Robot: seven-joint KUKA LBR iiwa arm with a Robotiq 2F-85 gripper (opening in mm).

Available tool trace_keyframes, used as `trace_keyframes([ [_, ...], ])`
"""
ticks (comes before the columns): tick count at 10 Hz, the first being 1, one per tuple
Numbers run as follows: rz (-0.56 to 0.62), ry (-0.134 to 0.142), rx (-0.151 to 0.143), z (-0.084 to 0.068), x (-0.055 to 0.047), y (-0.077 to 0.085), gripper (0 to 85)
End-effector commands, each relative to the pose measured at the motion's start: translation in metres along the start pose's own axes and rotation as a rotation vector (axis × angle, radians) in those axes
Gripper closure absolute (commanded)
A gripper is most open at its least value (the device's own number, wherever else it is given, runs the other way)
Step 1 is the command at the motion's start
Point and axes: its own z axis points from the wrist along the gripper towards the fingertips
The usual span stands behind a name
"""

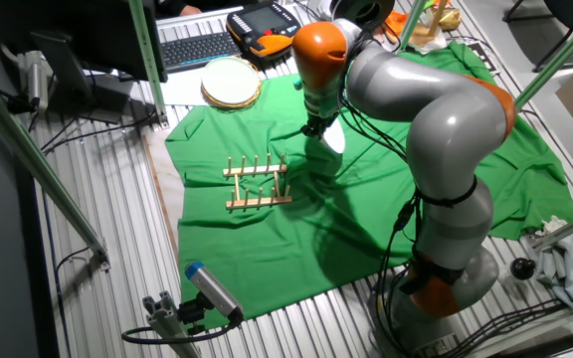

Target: Take the dish off the dish rack

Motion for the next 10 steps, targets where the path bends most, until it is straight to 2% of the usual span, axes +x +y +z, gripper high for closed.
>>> trace_keyframes([
  [1, 0.0, -0.002, 0.0, 0.003, -0.001, 0.0, 85.0],
  [7, -0.008, -0.017, -0.003, 0.023, -0.004, 0.005, 85.0],
  [10, -0.001, -0.019, 0.006, 0.03, -0.005, 0.013, 85.0],
])
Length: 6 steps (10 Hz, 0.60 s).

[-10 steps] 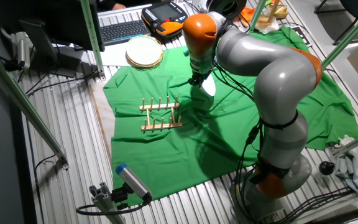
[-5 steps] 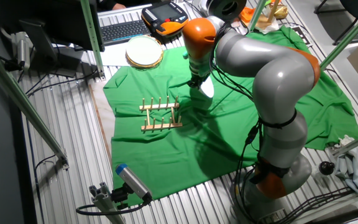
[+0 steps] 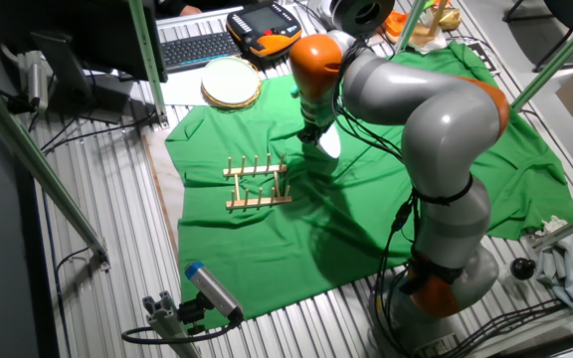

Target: Take the dish off the dish rack

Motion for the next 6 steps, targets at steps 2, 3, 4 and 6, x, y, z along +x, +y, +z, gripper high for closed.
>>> trace_keyframes([
  [2, 0.006, -0.008, 0.007, 0.0055, -0.0001, 0.0066, 85.0],
  [3, 0.008, -0.012, 0.009, 0.0088, -0.0001, 0.0088, 85.0],
  [4, 0.006, -0.015, 0.009, 0.0108, -0.0004, 0.0094, 85.0],
  [6, 0.006, -0.018, 0.011, 0.0118, -0.0008, 0.0097, 85.0],
])
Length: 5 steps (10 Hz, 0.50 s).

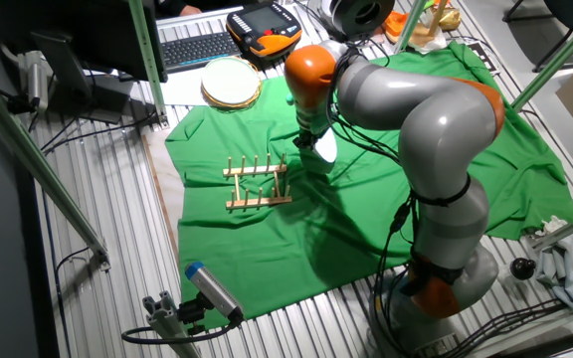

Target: Take the dish off the dish rack

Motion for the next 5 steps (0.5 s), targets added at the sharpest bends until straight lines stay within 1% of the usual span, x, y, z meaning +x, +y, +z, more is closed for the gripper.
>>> trace_keyframes([
  [1, 0.0, -0.001, 0.005, 0.0, -0.0001, -0.0001, 85.0],
  [4, -0.003, 0.0, 0.001, -0.0003, 0.0, -0.0002, 85.0],
  [5, -0.013, 0.001, 0.012, -0.0003, 0.0, -0.0002, 85.0],
])
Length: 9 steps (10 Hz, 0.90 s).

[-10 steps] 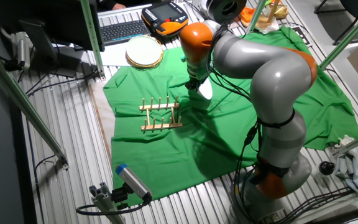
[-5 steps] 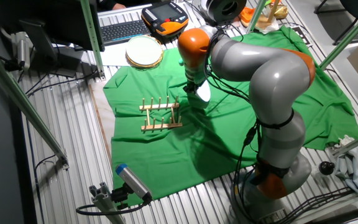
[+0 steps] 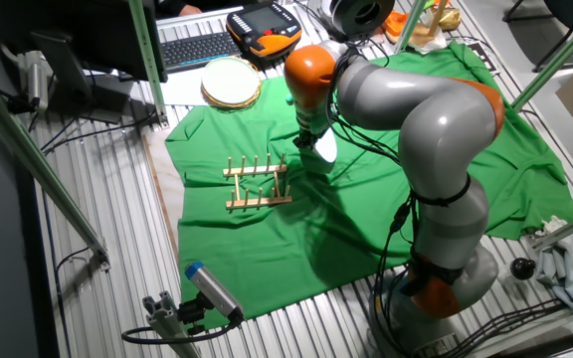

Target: Take the dish off the dish rack

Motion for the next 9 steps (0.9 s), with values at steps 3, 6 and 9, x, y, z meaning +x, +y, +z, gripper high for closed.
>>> trace_keyframes([
  [3, -0.014, 0.017, 0.075, 0.0, 0.0, 0.0002, 85.0],
  [6, -0.027, 0.042, 0.098, 0.0, 0.0, 0.0002, 85.0],
  [9, -0.021, 0.052, 0.151, 0.0, 0.0, 0.0002, 85.0],
])
